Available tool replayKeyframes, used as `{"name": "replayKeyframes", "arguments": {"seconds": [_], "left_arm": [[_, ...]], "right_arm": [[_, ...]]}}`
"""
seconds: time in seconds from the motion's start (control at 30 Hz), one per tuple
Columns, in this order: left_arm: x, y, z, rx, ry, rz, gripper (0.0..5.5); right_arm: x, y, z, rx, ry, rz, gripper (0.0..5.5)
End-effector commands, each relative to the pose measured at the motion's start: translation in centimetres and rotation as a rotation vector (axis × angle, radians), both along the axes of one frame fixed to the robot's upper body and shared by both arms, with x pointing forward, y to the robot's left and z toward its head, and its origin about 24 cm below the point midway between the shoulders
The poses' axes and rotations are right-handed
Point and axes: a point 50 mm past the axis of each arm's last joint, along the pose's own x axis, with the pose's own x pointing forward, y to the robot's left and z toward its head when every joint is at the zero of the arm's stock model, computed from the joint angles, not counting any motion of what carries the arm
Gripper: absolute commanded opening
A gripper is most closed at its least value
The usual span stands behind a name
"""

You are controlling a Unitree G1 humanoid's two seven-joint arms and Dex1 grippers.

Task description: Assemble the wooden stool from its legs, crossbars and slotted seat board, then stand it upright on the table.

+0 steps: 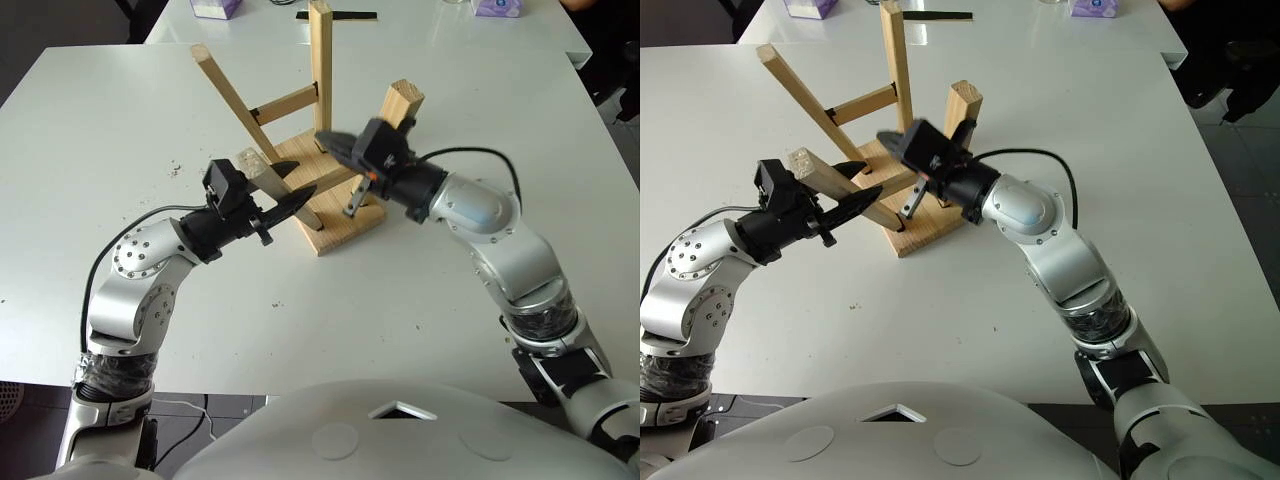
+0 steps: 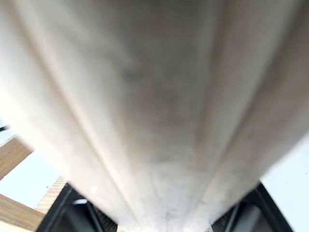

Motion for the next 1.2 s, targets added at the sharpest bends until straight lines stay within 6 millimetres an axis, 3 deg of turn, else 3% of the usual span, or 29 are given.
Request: {"name": "replayKeyframes", "arguments": {"seconds": [0.03, 0.1, 0.17, 0.27, 0.33, 0.43, 0.53, 0.6, 0.67, 0.77, 0.87, 0.97, 1.03, 1.1, 1.2], "left_arm": [[-0.1, 0.0, -2.1, 0.060, 0.125, -0.012, 2.04], [0.3, -0.2, -2.0, 0.099, 0.129, -0.044, 2.04], [0.9, -0.4, -1.5, 0.148, 0.128, -0.083, 2.04], [1.7, -0.5, -1.0, 0.235, 0.127, -0.161, 2.04], [2.0, -0.5, -0.7, 0.285, 0.131, -0.219, 2.04], [2.3, -0.4, -0.8, 0.359, 0.147, -0.303, 2.04], [2.6, -0.3, -1.3, 0.400, 0.168, -0.361, 2.04], [2.9, -0.2, -1.6, 0.395, 0.172, -0.368, 2.04], [3.4, -0.3, -1.6, 0.372, 0.162, -0.360, 2.04], [4.2, -0.3, -1.5, 0.347, 0.137, -0.353, 2.04], [4.9, -0.2, -1.4, 0.315, 0.120, -0.365, 2.04], [5.3, -0.6, -1.7, 0.294, 0.118, -0.411, 2.04], [5.5, -1.0, -1.9, 0.281, 0.113, -0.451, 2.04], [5.7, -1.1, -1.7, 0.259, 0.080, -0.456, 2.04], [6.4, -0.2, -0.3, 0.228, -0.002, -0.358, 2.04]], "right_arm": [[-0.5, -0.3, -4.7, -0.197, 0.094, -0.010, 0.00], [-0.8, -0.4, -6.1, -0.258, 0.108, 0.001, 0.00], [-0.9, -0.1, -5.3, -0.204, 0.093, 0.012, 0.00], [-0.8, 0.4, -1.1, 0.053, 0.052, 0.055, 0.00], [-0.6, -0.4, 2.5, 0.268, 0.055, 0.086, 0.00], [0.3, -3.6, 7.5, 0.503, 0.018, 0.091, 0.00], [2.7, -10.3, 11.6, 0.640, -0.082, -0.133, 0.00], [4.5, -13.6, 10.7, 0.500, -0.107, -0.389, 0.00], [5.3, -14.6, 7.8, 0.261, -0.097, -0.525, 0.00], [4.8, -12.6, 2.2, 0.095, 0.054, -0.509, 0.00], [2.2, -7.3, -1.9, 0.102, 0.227, -0.317, 0.00], [-1.2, -2.1, -0.9, 0.302, 0.331, -0.051, 0.00], [-2.3, -1.0, 0.2, 0.386, 0.356, 0.036, 0.00], [-1.9, -2.0, 0.0, 0.366, 0.369, 0.008, 0.00], [0.0, -5.4, -1.4, 0.282, 0.384, -0.126, 0.00]]}}
